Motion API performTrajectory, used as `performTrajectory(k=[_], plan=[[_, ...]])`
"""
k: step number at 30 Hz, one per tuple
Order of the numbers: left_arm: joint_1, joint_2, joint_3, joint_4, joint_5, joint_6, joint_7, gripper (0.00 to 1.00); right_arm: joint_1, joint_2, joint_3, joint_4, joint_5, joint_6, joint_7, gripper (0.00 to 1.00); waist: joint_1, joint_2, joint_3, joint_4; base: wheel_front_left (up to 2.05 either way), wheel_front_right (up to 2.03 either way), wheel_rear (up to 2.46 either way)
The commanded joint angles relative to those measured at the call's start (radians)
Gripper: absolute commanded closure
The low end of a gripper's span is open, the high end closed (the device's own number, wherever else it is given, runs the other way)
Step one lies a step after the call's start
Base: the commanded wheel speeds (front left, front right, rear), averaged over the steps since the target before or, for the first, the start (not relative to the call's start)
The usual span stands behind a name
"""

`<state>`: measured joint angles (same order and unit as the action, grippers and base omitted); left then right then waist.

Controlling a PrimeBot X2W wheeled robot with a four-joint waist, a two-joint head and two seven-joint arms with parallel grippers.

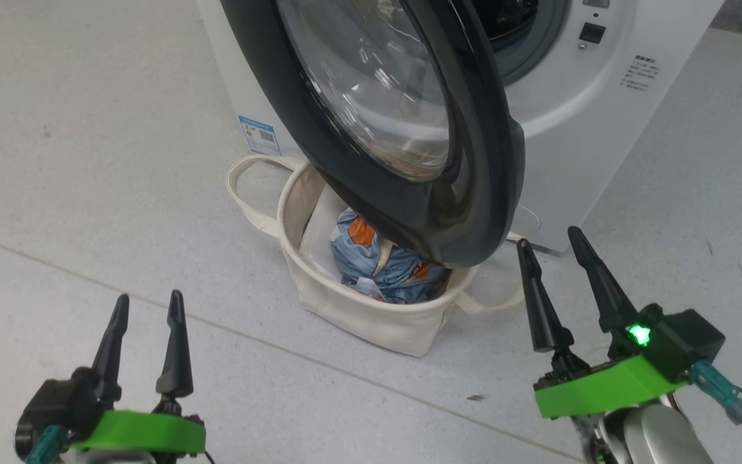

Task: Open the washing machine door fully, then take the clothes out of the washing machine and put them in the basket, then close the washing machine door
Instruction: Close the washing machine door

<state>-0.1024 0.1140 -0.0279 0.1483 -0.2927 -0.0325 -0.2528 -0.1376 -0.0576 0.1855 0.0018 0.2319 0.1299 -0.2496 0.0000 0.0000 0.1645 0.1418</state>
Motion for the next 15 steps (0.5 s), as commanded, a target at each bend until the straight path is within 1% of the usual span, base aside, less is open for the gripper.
performTrajectory(k=[1,10,11,12,13,15], plan=[[-0.011,0.004,0.047,-0.023,0.014,-0.007,-0.009,0.0,-0.009,0.007,0.027,-0.03,0.008,0.001,-0.012,0.0,0.0,0.0,-0.001,0.001,0.0,0.0,0.0],[-0.014,-0.028,0.082,-0.001,0.06,-0.05,-0.009,0.0,-0.016,0.007,0.055,-0.068,0.03,0.001,-0.012,0.01,0.0,0.0,-0.006,0.009,0.0,0.0,0.0],[-0.013,-0.03,0.083,0.006,0.068,-0.052,-0.009,0.0,-0.019,0.007,0.06,-0.08,0.033,0.001,-0.012,0.23,0.0,0.0,-0.006,0.012,0.0,0.0,0.0],[-0.014,-0.032,0.084,0.012,0.074,-0.054,-0.009,0.0,-0.022,0.007,0.068,-0.094,0.037,0.001,-0.012,0.95,0.0,0.0,-0.006,0.014,0.0,0.0,0.0],[-0.015,-0.034,0.087,0.016,0.076,-0.055,-0.009,0.0,-0.027,0.007,0.079,-0.111,0.042,0.001,-0.012,1.0,0.0,0.0,-0.005,0.016,0.0,0.0,0.0],[-0.018,-0.039,0.091,0.023,0.079,-0.059,-0.009,0.0,-0.036,0.007,0.106,-0.14,0.044,0.001,-0.012,1.0,0.0,0.0,-0.002,0.022,0.0,0.0,0.0]])
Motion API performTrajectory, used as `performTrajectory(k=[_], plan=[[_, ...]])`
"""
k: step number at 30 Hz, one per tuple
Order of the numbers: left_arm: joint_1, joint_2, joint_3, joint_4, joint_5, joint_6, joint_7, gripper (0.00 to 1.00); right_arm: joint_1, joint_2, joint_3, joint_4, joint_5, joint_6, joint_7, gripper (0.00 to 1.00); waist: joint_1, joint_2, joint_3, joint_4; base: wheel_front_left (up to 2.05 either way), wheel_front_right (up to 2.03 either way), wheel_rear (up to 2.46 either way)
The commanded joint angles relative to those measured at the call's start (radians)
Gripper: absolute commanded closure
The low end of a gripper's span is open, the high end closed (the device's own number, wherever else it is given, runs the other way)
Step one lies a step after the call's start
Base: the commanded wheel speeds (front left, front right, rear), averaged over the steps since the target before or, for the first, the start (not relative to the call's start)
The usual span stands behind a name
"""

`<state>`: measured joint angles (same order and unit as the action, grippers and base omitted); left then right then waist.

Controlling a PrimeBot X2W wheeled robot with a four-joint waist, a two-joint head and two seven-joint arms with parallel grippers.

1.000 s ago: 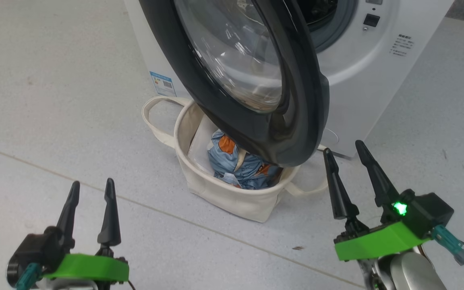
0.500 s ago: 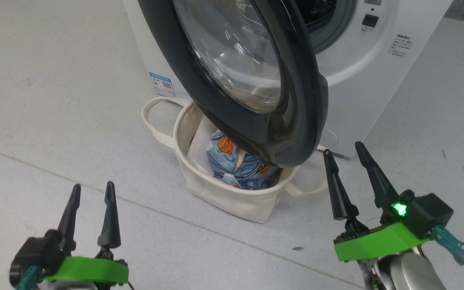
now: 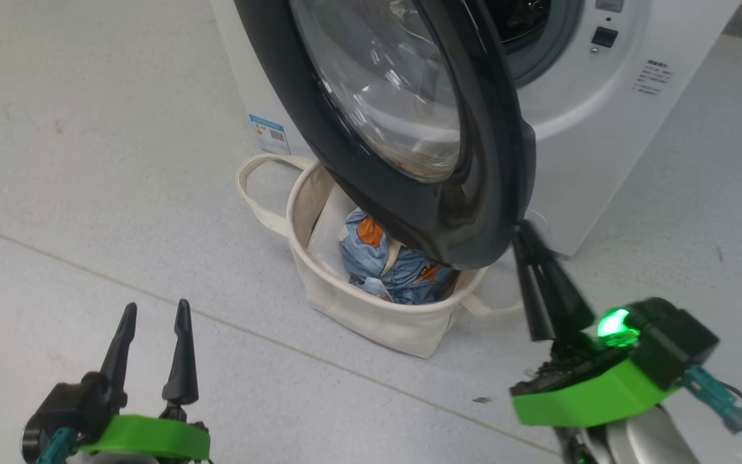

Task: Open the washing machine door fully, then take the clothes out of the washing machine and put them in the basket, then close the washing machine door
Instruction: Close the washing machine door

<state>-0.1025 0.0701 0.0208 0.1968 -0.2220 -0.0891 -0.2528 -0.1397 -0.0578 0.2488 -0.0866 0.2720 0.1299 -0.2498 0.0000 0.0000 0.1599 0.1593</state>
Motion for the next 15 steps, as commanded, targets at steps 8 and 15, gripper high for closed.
performTrajectory(k=[8,15], plan=[[-0.029,-0.009,0.041,0.009,0.013,-0.015,-0.009,0.0,-0.1,0.008,0.157,-0.036,-0.008,0.001,-0.012,1.0,0.0,0.0,0.031,0.031,0.0,0.0,0.0],[-0.064,-0.017,0.013,0.027,0.013,-0.018,-0.009,0.0,-0.196,0.008,0.195,0.08,-0.038,0.001,-0.012,1.0,0.0,0.0,0.087,0.069,0.0,0.0,0.0]])
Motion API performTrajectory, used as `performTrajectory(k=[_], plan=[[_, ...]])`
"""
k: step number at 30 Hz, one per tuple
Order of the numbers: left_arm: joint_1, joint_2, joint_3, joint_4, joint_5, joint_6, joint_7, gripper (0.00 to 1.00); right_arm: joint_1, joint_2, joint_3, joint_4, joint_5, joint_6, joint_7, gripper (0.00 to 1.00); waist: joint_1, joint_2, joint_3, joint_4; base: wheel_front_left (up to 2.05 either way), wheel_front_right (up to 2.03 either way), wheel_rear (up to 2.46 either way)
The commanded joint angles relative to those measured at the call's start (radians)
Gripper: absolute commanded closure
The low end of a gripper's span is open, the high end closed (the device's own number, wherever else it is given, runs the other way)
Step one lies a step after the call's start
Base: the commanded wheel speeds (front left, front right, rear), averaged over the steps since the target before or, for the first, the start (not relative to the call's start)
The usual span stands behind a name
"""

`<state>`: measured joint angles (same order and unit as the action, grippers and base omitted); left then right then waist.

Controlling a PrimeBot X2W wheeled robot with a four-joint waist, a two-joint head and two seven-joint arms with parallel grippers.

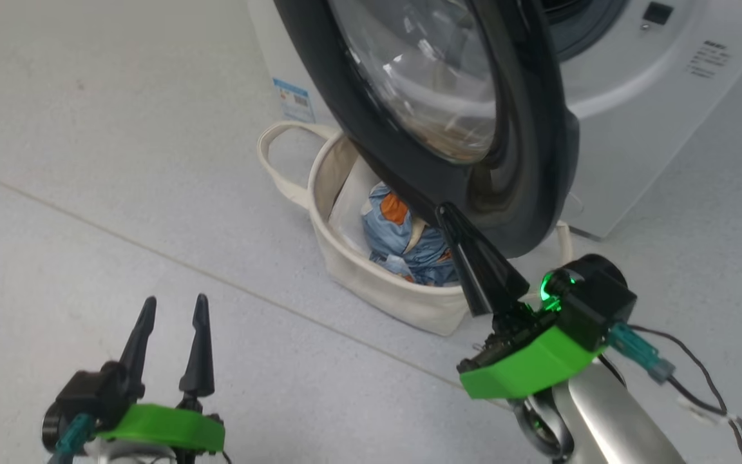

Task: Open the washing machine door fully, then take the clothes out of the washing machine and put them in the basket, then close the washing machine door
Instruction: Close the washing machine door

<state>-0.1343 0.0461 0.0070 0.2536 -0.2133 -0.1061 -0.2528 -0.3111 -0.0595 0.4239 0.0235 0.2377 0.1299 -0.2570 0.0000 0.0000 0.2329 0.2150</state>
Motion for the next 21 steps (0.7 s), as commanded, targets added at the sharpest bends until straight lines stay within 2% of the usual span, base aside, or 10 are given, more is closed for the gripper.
performTrajectory(k=[1,10,21], plan=[[-0.036,0.007,0.024,-0.031,0.005,-0.001,-0.009,0.0,-0.037,0.009,0.015,-0.013,-0.009,0.001,-0.005,1.0,0.0,0.0,0.022,0.019,0.0,0.0,0.0],[-0.064,0.004,-0.02,-0.046,-0.015,0.013,-0.009,0.0,-0.111,0.009,-0.078,0.052,-0.04,0.001,-0.005,1.0,0.0,0.0,0.086,0.065,0.0,0.0,0.0],[-0.102,0.004,-0.065,-0.047,-0.052,0.045,-0.009,0.0,-0.165,-0.013,-0.176,-0.001,-0.033,0.001,-0.005,1.0,0.0,0.0,0.176,0.09,0.0,0.0,0.0]])
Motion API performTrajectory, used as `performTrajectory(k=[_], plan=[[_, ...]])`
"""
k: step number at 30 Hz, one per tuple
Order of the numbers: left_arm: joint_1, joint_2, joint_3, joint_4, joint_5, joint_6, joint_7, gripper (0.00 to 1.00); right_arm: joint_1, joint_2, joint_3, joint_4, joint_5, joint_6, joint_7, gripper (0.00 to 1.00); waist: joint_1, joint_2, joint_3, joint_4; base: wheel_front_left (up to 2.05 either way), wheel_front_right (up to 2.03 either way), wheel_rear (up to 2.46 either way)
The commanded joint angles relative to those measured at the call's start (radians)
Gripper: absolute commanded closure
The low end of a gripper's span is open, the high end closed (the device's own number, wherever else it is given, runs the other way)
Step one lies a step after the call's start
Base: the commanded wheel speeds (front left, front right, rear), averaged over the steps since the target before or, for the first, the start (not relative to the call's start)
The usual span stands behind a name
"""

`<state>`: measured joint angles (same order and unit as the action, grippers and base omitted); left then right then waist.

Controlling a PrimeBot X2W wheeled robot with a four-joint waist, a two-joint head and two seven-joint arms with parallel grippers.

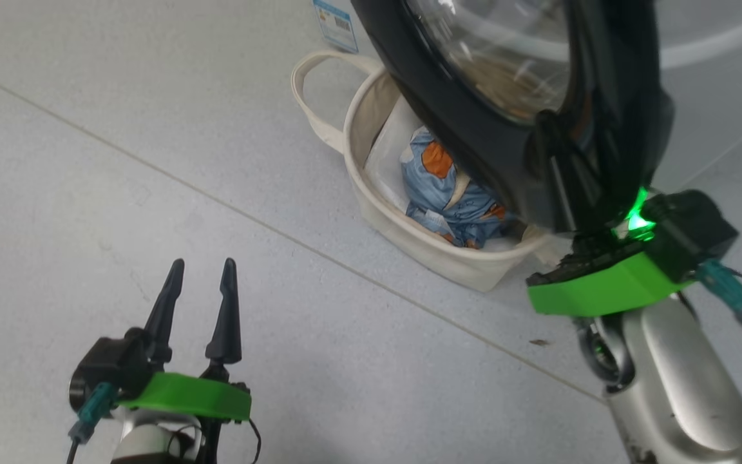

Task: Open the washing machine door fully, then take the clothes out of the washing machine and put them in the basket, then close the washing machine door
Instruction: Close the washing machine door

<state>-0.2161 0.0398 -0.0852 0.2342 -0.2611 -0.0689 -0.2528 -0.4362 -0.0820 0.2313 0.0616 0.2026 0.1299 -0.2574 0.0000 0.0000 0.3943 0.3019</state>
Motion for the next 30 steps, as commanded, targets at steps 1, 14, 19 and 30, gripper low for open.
performTrajectory(k=[1,14,19,30], plan=[[-0.025,0.011,0.024,-0.028,-0.006,0.009,-0.009,0.0,-0.045,0.004,0.01,-0.047,0.001,0.001,-0.004,1.0,0.0,0.0,0.023,0.004,0.0,0.0,0.0],[-0.071,0.011,-0.019,-0.02,-0.035,0.026,-0.009,0.0,-0.118,-0.035,-0.092,-0.094,0.002,0.001,-0.004,1.0,0.0,0.0,0.09,0.01,0.0,0.0,0.0],[-0.088,0.01,-0.03,-0.02,-0.035,0.03,-0.009,0.0,-0.167,-0.061,-0.124,-0.099,-0.002,0.001,-0.004,1.0,0.0,0.0,0.115,0.012,0.0,0.0,0.0],[-0.104,0.01,-0.055,-0.013,-0.045,0.043,-0.009,0.0,-0.231,-0.085,-0.186,-0.125,-0.002,0.001,-0.004,1.0,0.0,0.0,0.138,0.018,0.0,0.0,0.0]])
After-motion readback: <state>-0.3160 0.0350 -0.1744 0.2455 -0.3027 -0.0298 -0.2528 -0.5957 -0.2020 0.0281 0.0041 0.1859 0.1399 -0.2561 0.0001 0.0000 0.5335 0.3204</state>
